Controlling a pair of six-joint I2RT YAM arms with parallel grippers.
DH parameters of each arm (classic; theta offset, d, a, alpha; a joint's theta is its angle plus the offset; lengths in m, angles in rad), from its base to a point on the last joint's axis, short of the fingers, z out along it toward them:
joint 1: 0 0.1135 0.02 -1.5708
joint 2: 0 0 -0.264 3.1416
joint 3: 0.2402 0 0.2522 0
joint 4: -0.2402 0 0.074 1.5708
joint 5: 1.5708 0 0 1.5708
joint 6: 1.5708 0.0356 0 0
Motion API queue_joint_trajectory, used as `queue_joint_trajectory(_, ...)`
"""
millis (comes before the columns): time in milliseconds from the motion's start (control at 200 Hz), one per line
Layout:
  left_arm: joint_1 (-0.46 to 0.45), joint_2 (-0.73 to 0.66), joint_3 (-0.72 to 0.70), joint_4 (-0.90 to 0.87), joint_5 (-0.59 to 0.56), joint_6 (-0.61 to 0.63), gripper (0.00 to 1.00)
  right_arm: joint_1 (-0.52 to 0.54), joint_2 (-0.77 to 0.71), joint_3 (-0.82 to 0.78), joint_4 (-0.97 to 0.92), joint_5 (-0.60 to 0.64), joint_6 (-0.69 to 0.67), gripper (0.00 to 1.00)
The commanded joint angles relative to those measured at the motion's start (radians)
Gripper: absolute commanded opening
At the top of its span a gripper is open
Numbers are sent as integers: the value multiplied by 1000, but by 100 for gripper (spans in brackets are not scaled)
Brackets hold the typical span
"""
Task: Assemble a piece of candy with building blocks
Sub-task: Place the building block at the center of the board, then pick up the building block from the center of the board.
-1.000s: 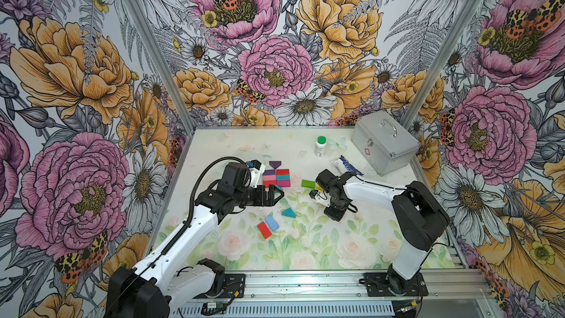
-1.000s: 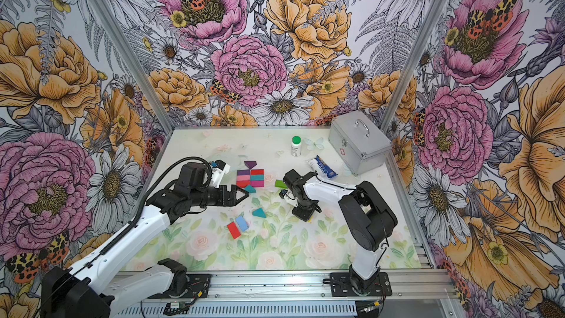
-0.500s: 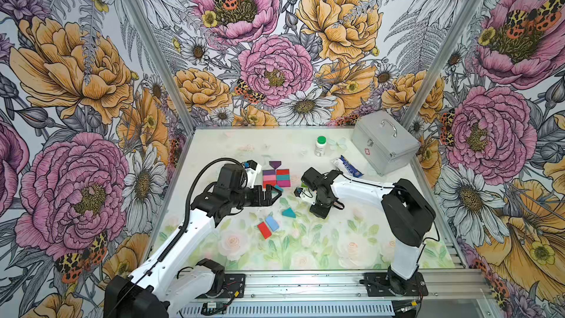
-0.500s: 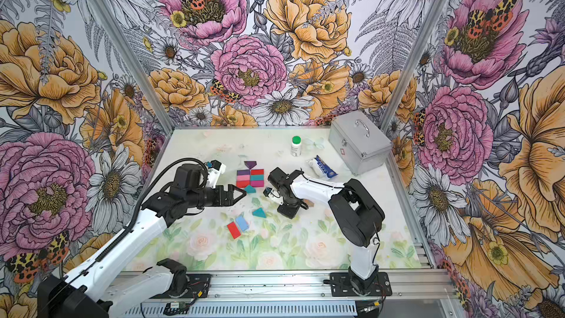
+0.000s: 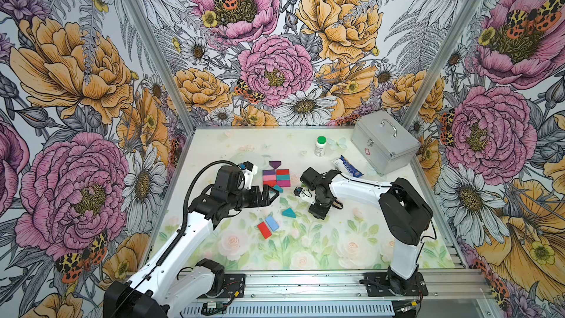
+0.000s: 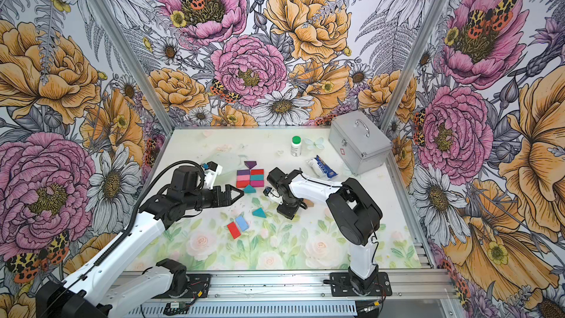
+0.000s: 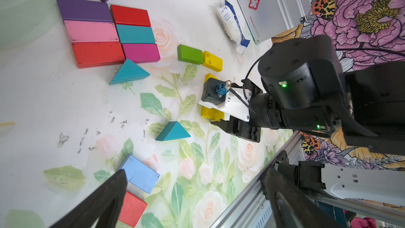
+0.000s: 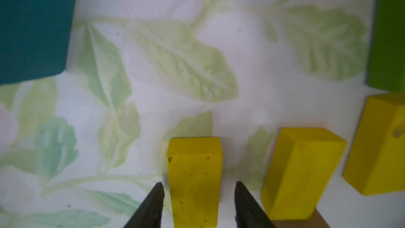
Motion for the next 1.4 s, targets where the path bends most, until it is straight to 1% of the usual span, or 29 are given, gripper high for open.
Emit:
queue_joint_trajectory(0,33,-12,-21,-2,14,-43,98,14,-88,52,11,7,22,62)
queue_joint_trajectory(65,62,-13,-20,-9,29,-50,99,28,-117,70,12,3,45,67)
queue_joint_trajectory(155,134,-25,-14,-23,66,-47,99,52,-136,110,23,-3,104,71)
queue_joint_trajectory(180,160,-25,-11,-28,82,-43,99,87,-136,121,30,-7,125,72)
queue_joint_trajectory(290,252,-11,3,-59,117,-11,99,150,-107,163,94,-4,249,73)
queue_joint_trajectory(390,279,15,14,-86,100,11,99,204,-43,189,183,11,378,74)
queue_joint_trajectory(470,280,22,20,-98,71,12,99,248,32,232,209,25,423,74)
queue_joint_trajectory(625,300,4,11,-106,29,7,99,298,148,330,208,16,459,74)
queue_joint_trajectory(771,306,-4,7,-106,22,5,99,318,208,373,207,3,465,72)
queue_joint_trajectory(1036,314,-6,6,-106,24,7,99,336,244,356,209,-42,470,69)
queue_joint_trajectory(1176,323,-4,7,-109,18,6,99,348,256,337,209,-42,476,68)
queue_joint_trajectory(1306,329,-10,7,-111,11,5,99,348,270,335,209,-41,477,61)
queue_joint_trajectory(1396,336,-10,6,-111,11,2,99,348,279,334,209,-43,473,58)
